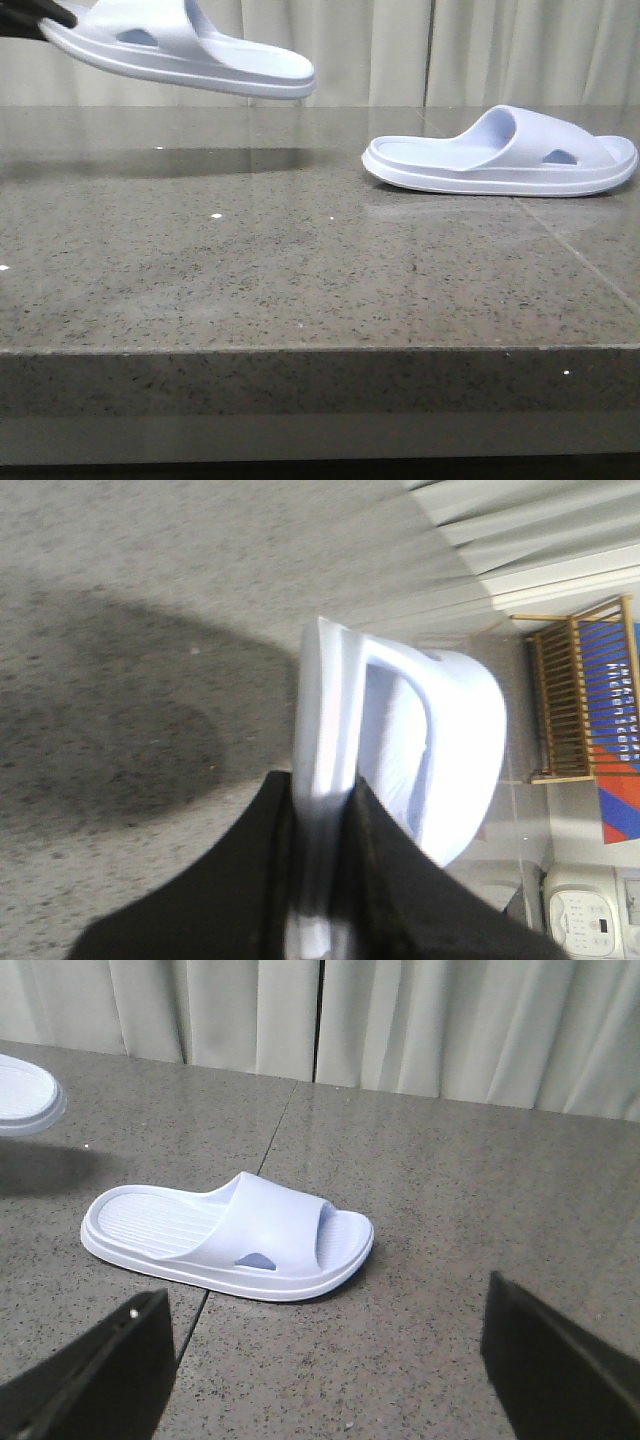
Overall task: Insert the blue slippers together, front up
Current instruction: 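Grip the slipper heel with the left gripper and lift it up, then lower the right gripper onto the heel of the other slipper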
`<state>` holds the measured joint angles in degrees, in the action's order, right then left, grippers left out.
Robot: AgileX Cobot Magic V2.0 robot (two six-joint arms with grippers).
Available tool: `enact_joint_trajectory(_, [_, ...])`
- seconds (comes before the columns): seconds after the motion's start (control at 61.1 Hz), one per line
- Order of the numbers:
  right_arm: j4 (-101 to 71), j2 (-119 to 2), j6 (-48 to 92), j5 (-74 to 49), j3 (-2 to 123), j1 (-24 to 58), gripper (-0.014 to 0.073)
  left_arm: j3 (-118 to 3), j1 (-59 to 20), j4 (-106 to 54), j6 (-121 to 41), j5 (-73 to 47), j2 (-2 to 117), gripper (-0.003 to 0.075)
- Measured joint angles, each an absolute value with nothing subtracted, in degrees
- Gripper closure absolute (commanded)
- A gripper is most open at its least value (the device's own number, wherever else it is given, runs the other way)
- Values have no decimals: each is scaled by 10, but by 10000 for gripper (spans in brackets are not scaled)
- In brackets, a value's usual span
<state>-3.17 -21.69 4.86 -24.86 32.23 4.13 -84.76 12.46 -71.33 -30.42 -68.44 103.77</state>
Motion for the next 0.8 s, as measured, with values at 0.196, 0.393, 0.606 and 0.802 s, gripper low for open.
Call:
enact_joint_trajectory(0.196, [-32, -218, 49, -249, 322, 41, -48, -848, 125, -719, -303, -690, 1005, 739])
enact_joint_trajectory(0.393, [-32, -267, 37, -267, 331, 41, -48, -847, 125, -720, -303, -691, 1001, 739])
enact_joint_trajectory(0.606, [-32, -428, 21, -289, 403, 18, -48, -847, 125, -720, -303, -691, 1001, 739])
enact_joint_trajectory(0.802, [-32, -591, 21, -289, 494, -36, -48, -847, 125, -720, -302, -691, 1001, 739])
